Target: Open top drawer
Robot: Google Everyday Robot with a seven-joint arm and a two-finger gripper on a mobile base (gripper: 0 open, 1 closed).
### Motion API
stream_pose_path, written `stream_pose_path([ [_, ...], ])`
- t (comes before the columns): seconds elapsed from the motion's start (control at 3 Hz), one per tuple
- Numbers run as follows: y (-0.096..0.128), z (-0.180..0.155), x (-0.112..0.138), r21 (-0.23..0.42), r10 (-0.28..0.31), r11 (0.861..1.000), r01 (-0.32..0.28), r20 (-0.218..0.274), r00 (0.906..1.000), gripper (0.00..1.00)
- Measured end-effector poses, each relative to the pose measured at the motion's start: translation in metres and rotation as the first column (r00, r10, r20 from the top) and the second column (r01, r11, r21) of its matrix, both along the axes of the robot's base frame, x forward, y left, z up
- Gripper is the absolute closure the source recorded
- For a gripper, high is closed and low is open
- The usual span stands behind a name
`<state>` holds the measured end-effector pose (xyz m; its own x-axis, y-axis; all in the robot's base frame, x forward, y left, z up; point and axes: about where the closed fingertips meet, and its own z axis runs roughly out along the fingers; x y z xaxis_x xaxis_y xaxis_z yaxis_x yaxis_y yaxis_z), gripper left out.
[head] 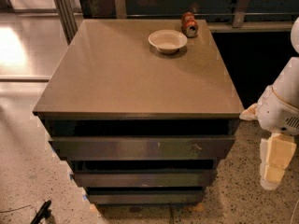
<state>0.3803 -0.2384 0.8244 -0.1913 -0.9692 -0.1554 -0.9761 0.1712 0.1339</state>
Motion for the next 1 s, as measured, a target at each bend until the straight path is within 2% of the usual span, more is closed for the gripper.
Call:
stream_pose_path([
  [0.33, 0.0, 0.0, 0.002, 0.019, 0.001, 1.0, -0.002, 0.026, 0.9997, 0.0],
  [1.0, 0.029, -0.048, 0.026, 0.127, 0.05, 0.991, -0.044, -0.04, 0.998, 0.0],
])
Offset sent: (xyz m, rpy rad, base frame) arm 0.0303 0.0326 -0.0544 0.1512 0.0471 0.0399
